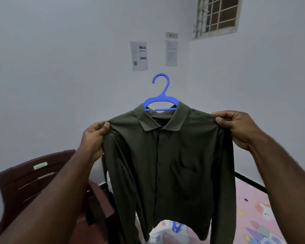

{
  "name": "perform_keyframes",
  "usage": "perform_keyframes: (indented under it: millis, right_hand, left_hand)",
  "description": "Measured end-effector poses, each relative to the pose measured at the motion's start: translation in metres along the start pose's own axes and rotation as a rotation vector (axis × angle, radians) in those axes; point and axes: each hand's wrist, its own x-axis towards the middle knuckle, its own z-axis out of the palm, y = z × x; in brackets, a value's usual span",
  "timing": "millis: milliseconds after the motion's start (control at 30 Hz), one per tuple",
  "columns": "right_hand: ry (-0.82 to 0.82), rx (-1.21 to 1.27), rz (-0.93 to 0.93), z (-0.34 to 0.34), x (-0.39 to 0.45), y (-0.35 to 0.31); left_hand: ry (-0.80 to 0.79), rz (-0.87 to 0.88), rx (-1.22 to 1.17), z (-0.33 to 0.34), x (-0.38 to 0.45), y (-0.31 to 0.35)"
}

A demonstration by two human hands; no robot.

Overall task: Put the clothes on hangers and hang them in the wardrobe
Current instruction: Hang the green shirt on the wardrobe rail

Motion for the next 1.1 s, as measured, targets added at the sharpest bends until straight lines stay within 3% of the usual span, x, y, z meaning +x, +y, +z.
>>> perform_keyframes:
  millis: [433, 567, 800, 1100]
  right_hand:
    - [-0.293, 0.223, 0.020, 0.151, -0.052, -0.020]
    - [-0.452, 0.243, 0.034, 0.187, -0.061, -0.032]
    - [-0.583, 0.375, -0.046, 0.233, -0.070, -0.053]
    - [-0.746, 0.529, -0.002, 0.273, -0.094, -0.061]
  left_hand:
    - [0.299, 0.134, 0.014, -0.161, -0.114, 0.100]
    - [0.379, 0.198, 0.053, -0.184, -0.155, 0.132]
    - [0.437, 0.234, 0.090, -0.218, -0.219, 0.171]
    - [0.587, 0.334, 0.178, -0.233, -0.298, 0.188]
